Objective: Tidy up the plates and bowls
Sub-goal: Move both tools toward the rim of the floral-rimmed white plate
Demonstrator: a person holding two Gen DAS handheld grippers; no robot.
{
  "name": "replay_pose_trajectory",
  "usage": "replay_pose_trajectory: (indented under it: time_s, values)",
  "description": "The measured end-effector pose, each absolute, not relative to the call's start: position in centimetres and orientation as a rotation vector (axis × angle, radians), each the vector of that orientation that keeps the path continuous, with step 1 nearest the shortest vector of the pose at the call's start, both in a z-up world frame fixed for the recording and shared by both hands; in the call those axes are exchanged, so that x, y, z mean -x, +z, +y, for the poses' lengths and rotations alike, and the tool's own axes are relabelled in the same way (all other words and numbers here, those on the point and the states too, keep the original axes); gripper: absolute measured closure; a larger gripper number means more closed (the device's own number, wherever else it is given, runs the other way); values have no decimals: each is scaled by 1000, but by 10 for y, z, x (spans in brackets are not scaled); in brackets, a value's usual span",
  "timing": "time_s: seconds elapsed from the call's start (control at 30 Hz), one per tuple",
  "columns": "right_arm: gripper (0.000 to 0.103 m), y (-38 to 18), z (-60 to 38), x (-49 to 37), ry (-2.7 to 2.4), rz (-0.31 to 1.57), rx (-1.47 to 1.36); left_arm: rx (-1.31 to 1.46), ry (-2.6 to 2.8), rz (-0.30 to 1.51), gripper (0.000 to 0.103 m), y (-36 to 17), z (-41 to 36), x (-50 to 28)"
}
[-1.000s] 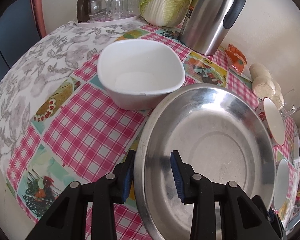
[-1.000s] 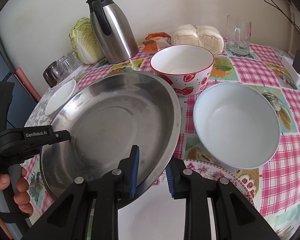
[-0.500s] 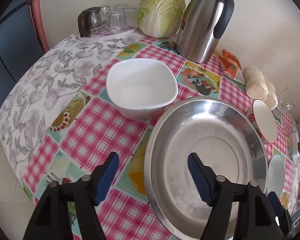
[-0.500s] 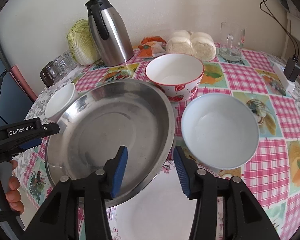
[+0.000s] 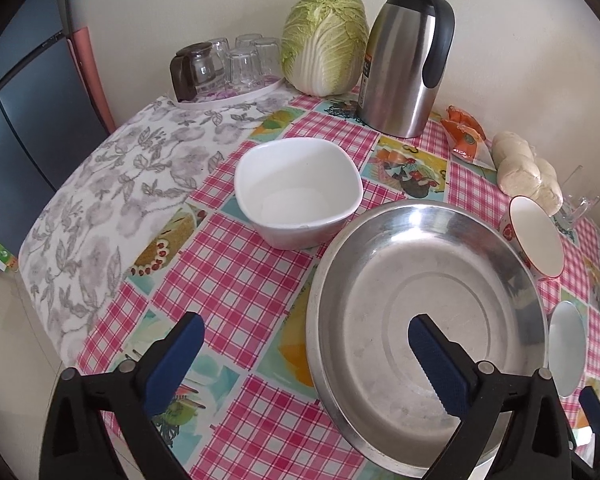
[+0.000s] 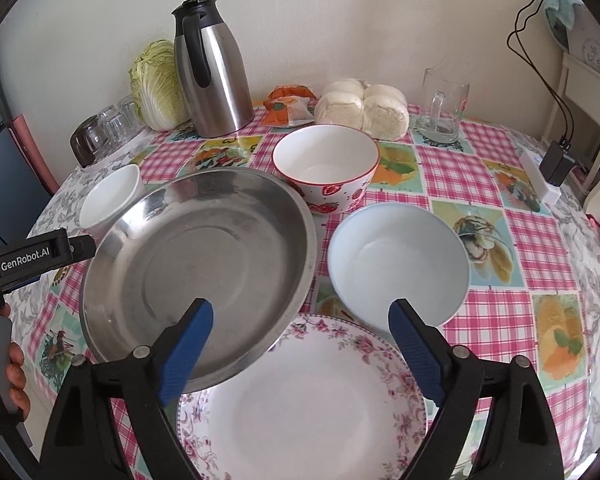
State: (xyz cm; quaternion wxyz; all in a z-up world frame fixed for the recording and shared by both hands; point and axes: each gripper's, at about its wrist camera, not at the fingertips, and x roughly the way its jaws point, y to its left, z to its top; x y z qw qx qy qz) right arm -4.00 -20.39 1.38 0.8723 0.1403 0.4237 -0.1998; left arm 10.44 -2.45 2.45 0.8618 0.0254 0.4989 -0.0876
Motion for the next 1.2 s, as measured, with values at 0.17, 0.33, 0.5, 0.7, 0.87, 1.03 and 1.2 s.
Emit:
replay_pose_trajectory:
  time_s: [0.17, 0.33, 0.5, 0.7, 0.87, 1.03, 1.2]
  values:
    - [9, 13, -207, 51, -436, 891, -281, -48, -197, 1031, 0, 27, -28, -95]
    - [4, 12, -211, 64, -458, 899, -270, -52, -240, 1005, 0, 32, -36, -82]
    - [4, 13, -220, 80, -482, 888, -300, -54, -279, 990, 0, 35, -44, -71]
    - [4, 18, -228, 98, -515, 851, -324, -70, -319, 982, 0, 35, -50, -57]
    - [3, 20, -229, 109, -538, 837, -344, -98, -359, 965, 0, 36, -57, -42]
    - [3, 16, -229, 117, -544, 853, -354, -103, -408, 907, 0, 44, -63, -28]
    - [3, 14, -230, 124, -566, 874, -338, -104, -451, 878, 0, 51, -67, -18]
